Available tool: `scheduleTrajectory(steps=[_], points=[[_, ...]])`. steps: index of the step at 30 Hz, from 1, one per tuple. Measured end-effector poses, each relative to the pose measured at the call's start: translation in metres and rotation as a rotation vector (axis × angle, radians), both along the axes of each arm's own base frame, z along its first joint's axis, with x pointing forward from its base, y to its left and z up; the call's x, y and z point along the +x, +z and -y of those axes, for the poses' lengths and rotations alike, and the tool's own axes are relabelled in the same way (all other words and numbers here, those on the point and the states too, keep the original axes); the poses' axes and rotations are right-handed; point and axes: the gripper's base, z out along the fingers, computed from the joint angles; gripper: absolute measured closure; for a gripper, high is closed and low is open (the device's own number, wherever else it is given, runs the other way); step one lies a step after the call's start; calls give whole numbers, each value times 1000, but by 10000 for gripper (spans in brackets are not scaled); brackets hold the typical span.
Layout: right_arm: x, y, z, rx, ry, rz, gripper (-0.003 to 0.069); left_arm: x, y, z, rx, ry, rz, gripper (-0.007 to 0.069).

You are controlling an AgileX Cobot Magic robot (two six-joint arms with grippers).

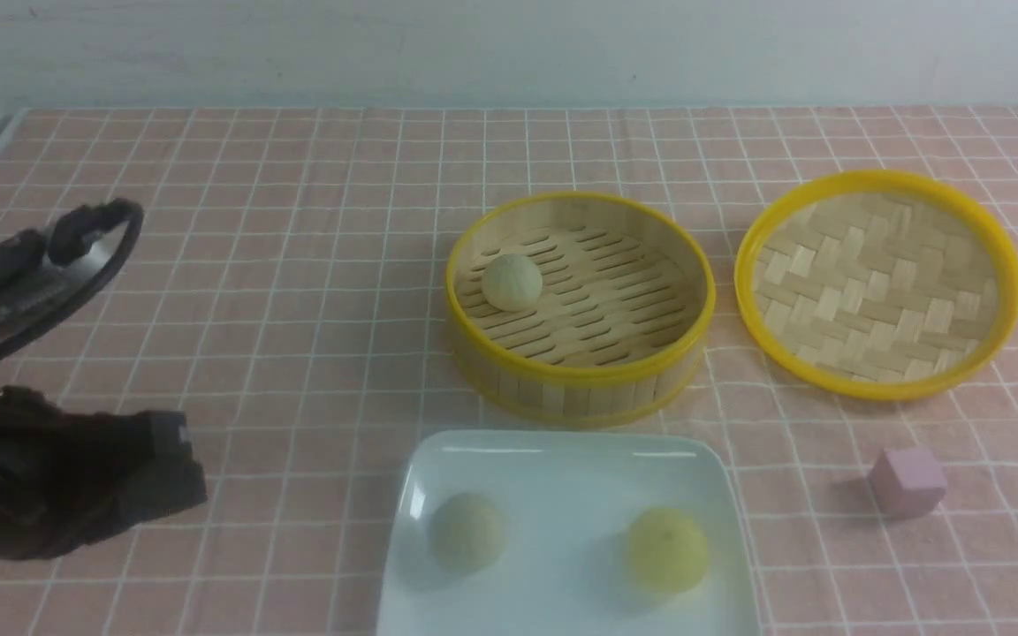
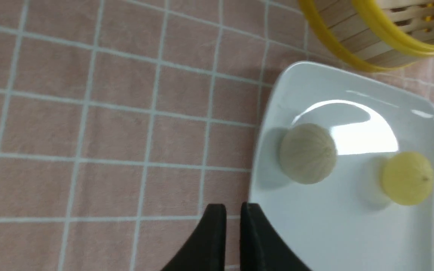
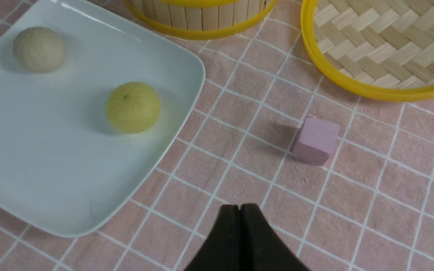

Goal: Put the steamed buns into the plate on the pink tablecloth.
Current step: 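Reach into the bamboo steamer and grasp a bun with the left gripper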

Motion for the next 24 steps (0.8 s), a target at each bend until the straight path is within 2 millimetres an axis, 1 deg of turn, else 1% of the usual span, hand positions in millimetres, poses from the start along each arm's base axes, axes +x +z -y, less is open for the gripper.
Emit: scheduleTrajectory(steps=[1, 2, 3, 5, 6, 8, 12, 13, 14, 15, 16, 17, 18, 19, 20, 21, 23, 24], points=[[-2, -5, 1, 3, 0, 6, 673, 4, 3, 3, -17, -22, 4, 568], [-6, -14, 3, 8, -1, 23, 673, 12, 10, 7, -48, -60, 7, 595], [-7, -19, 4, 6, -2, 29, 673, 18, 12, 12, -64, -87, 0, 609], [-6, -32, 5, -14, -5, 24, 673, 32, 21, 25, -84, -166, -11, 623], [-6, -32, 5, -14, -6, 27, 673, 36, 21, 29, -86, -189, -26, 623], [-5, -41, 5, -31, -7, 18, 671, 53, 25, 52, -88, -293, -62, 623], [-3, -44, 5, -33, -7, 26, 671, 89, 28, 100, -41, -429, -87, 615], [-3, -44, 5, -33, -7, 28, 670, 105, 31, 117, -16, -454, -81, 601], [-3, -44, 5, -32, -7, 29, 669, 116, 30, 128, 5, -465, -84, 586], [-3, -44, 5, -32, -8, 31, 668, 124, 26, 136, 25, -470, -97, 572], [-3, -44, 5, -32, -8, 32, 668, 126, 26, 138, 31, -475, -93, 568], [-3, -43, 5, -32, -8, 33, 667, 135, 25, 146, 45, -471, -94, 553], [-3, -43, 5, -32, -8, 32, 667, 154, 24, 160, 80, -472, -84, 517], [-3, -43, 5, -32, -8, 32, 667, 156, 23, 162, 82, -467, -86, 512], [-3, -44, 5, -32, -7, 32, 666, 172, 26, 173, 110, -461, -65, 477], [-3, -44, 5, -32, -8, 32, 666, 184, 20, 179, 140, -454, -69, 445], [-3, -44, 5, -32, -8, 32, 664, 207, 14, 188, 198, -443, -53, 382], [-3, -44, 5, -32, -8, 32, 664, 215, 10, 190, 226, -439, -48, 361]])
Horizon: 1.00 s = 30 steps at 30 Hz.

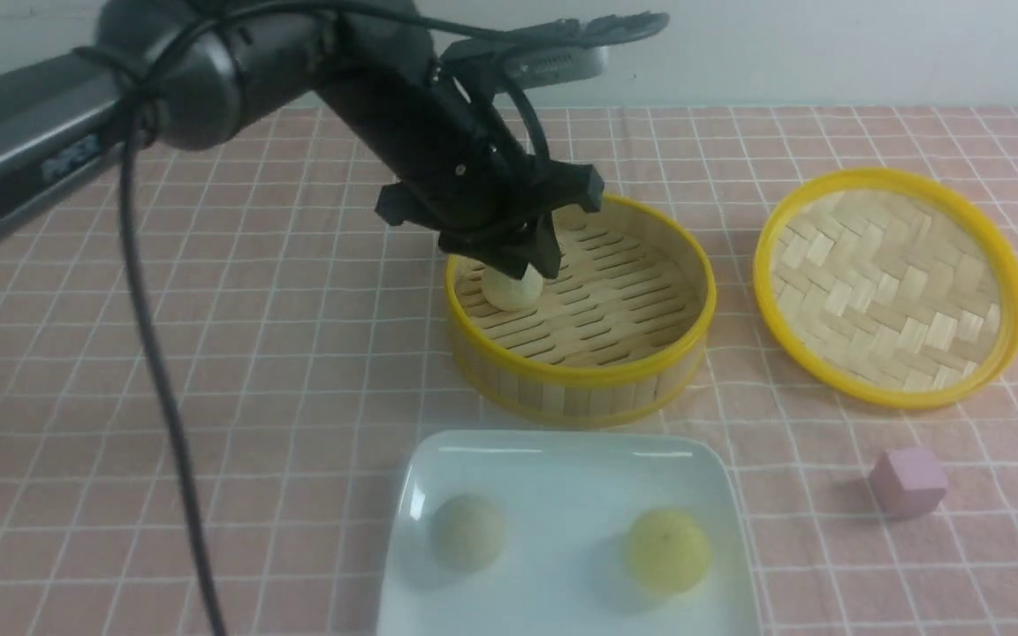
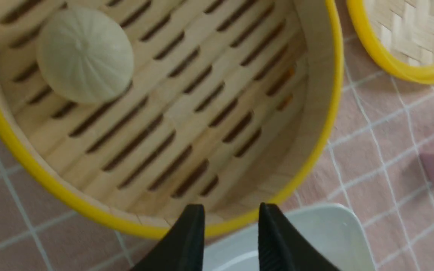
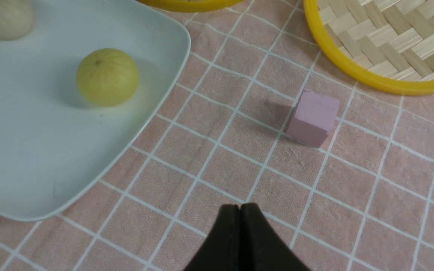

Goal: Put the steamed buns into the plate on the pink tablecloth.
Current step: 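Reach into the bamboo steamer and grasp a bun with the left gripper, then carry the bun from the bamboo steamer to the plate with the left gripper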

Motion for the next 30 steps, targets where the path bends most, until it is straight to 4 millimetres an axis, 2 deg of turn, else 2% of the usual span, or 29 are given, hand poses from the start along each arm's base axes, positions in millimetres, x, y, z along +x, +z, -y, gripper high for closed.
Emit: scheduleTrajectory(steps=[1, 4, 7, 16, 19, 22, 25, 28, 30], points=[[0, 0, 0, 0, 0, 0, 664, 2, -1, 0, 5, 1, 3, 357], [0, 0, 0, 0, 0, 0, 660, 24, -13, 6, 58, 27, 39, 322], [0, 0, 0, 0, 0, 0, 659, 35, -24, 10, 89, 42, 49, 320], [0, 0, 0, 3, 0, -1, 657, 52, -74, 14, 176, 94, 5, 321], [0, 0, 0, 3, 0, -1, 654, 54, -83, 14, 180, 118, -14, 354], [0, 0, 0, 3, 0, -1, 650, 56, -83, 14, 170, 145, -13, 451], [0, 0, 0, 5, 1, -3, 646, 54, -78, 14, 161, 164, -22, 580], [0, -2, -1, 9, 2, -11, 644, 46, -65, 14, 172, 154, -30, 599], [0, -2, -1, 8, 2, -13, 643, 33, -41, 16, 179, 133, -26, 603]])
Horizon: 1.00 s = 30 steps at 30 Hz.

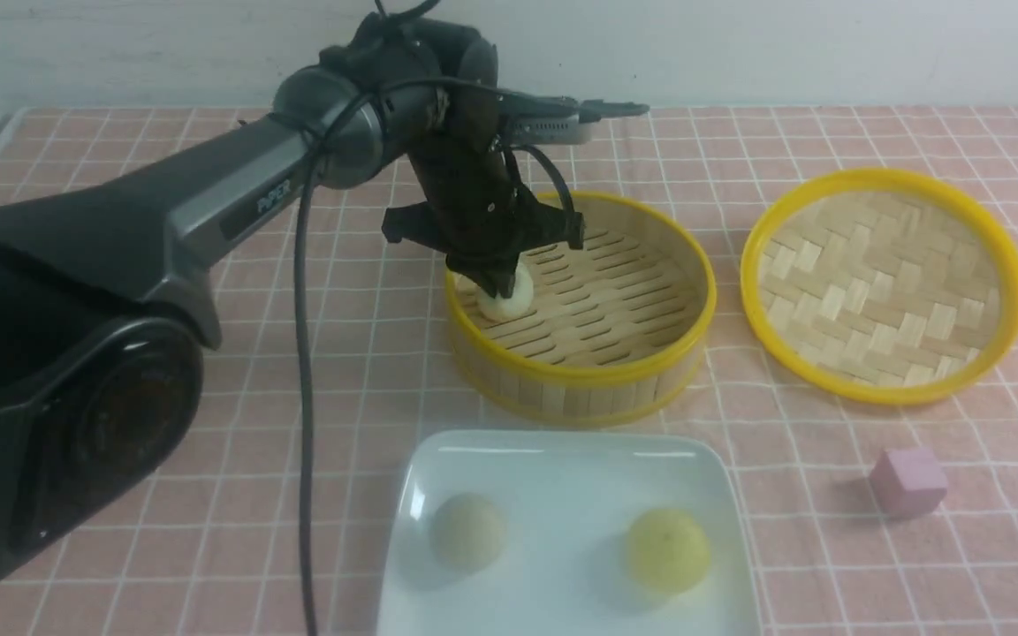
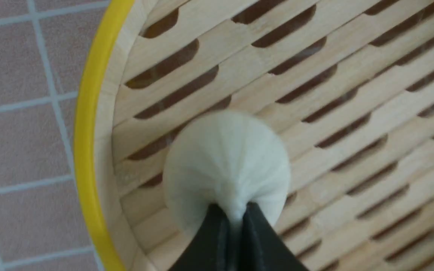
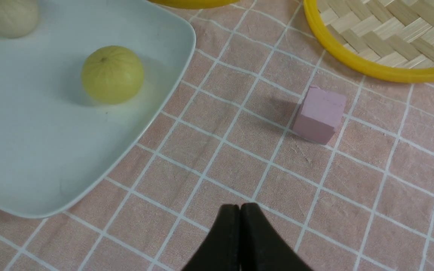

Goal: Put the steamed buns into the plate on the pink tablecloth.
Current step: 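Carry the bun from the bamboo steamer to the plate with the left gripper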

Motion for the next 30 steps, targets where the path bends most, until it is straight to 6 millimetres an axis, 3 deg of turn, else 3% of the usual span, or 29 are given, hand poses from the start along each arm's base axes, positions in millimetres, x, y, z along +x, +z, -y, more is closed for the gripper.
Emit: scheduleTrajectory(steps=[3, 5, 6, 9, 11, 12, 13, 15, 17, 21, 25, 30], points=[[0, -1, 0, -1, 0, -2, 641, -24, 44, 2, -10, -40, 30, 603], [0, -1, 0, -1, 0, -2, 639, -52, 88, -1, -24, -84, 71, 603], [0, -1, 0, -1, 0, -2, 639, -55, 92, -2, -23, -87, 70, 603], [0, -1, 0, 1, 0, -3, 639, -100, 148, -8, -59, -143, 164, 603], [0, -1, 0, 2, 0, -2, 637, -124, 161, -9, -61, -180, 185, 603], [0, -1, 0, 2, 0, -2, 636, -124, 161, -9, -56, -179, 188, 603], [0, -1, 0, 3, 0, -3, 636, -136, 162, -8, -51, -203, 183, 603], [0, -1, 0, 2, 0, -3, 632, -165, 146, 0, -11, -272, 126, 603], [0, -1, 0, 2, 0, -3, 629, -181, 130, 7, 22, -318, 78, 603], [0, -1, 0, 3, 0, -2, 625, -210, 68, 23, 138, -371, -76, 603], [0, -1, 0, 3, 0, -2, 621, -211, 22, 34, 158, -329, -73, 599], [0, -1, 0, 3, 0, -2, 615, -196, -8, 41, 187, -229, -23, 576]])
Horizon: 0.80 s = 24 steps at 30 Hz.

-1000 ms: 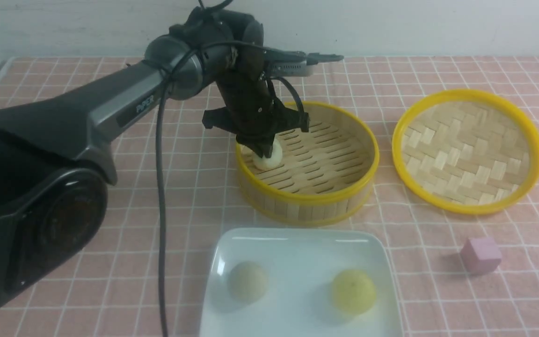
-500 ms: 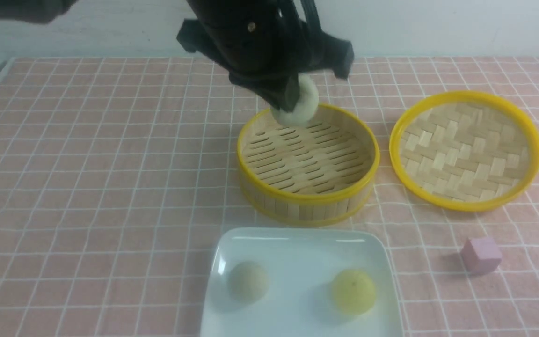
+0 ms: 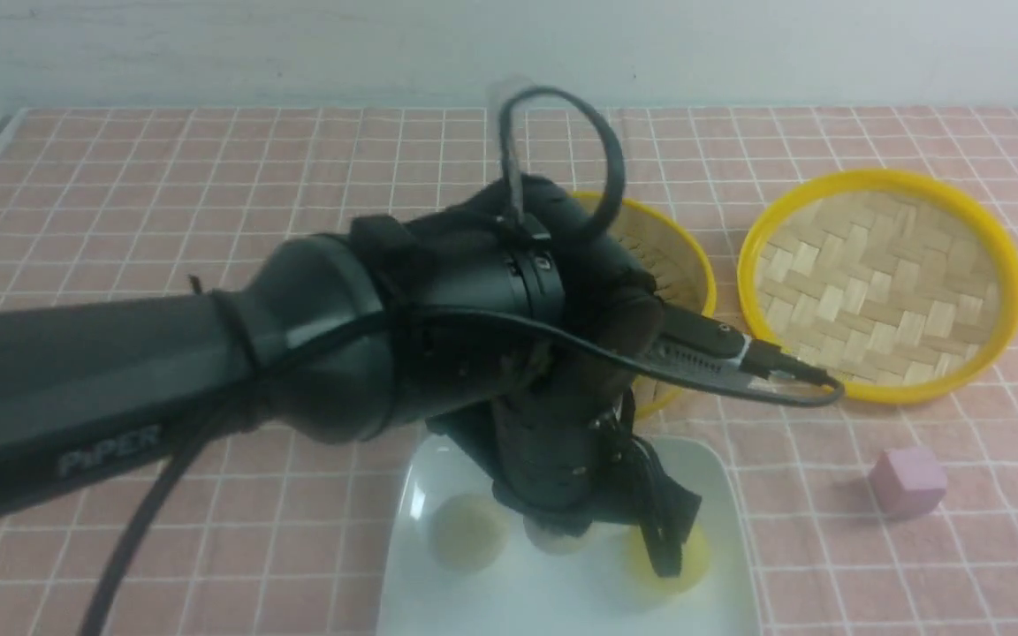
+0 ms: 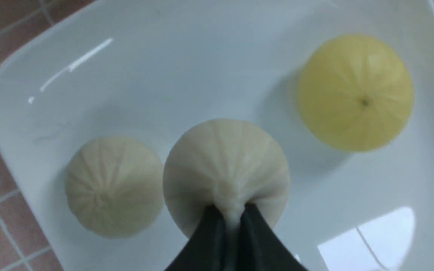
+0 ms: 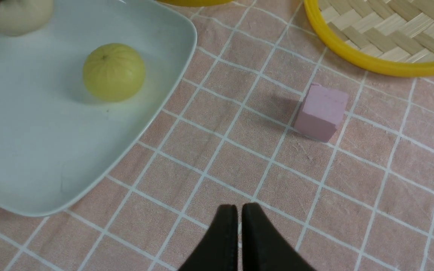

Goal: Put the steamed buns into the plate on the pink tablecloth.

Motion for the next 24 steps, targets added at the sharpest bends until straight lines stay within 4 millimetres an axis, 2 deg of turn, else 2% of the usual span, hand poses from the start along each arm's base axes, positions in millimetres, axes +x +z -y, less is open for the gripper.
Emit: scheduleTrajectory(steps=[5, 6, 7, 8, 13, 14, 17, 18, 19, 22, 24], points=[[0, 0, 0, 1, 0, 2, 613, 11, -23, 7, 23, 66, 24, 504], [-1, 2, 1, -3, 0, -7, 612, 12, -32, 8, 35, 84, 12, 462], [-1, 3, 1, -4, 0, -9, 612, 12, -32, 8, 34, 86, 11, 456], [-4, 8, 2, -12, -1, -26, 610, 13, -38, 9, 45, 93, 2, 408], [-16, 32, 8, -40, -2, -88, 626, 13, -37, 11, 36, 106, -7, 275], [-17, 33, 8, -41, -2, -90, 628, 12, -37, 11, 37, 107, -9, 275], [-29, 48, 14, -35, 1, -95, 671, 12, -16, 10, 5, 116, 7, 256], [-30, 49, 14, -33, 1, -92, 671, 12, -16, 10, 8, 116, 6, 256], [-35, 51, 16, -8, 4, -71, 673, 12, -4, 10, -9, 114, 21, 254], [-42, 52, 18, 60, 3, -7, 673, 9, 23, 5, -20, 85, 59, 254], [-42, 48, 17, 128, 4, 106, 673, 7, 36, 0, -19, 71, 77, 254]])
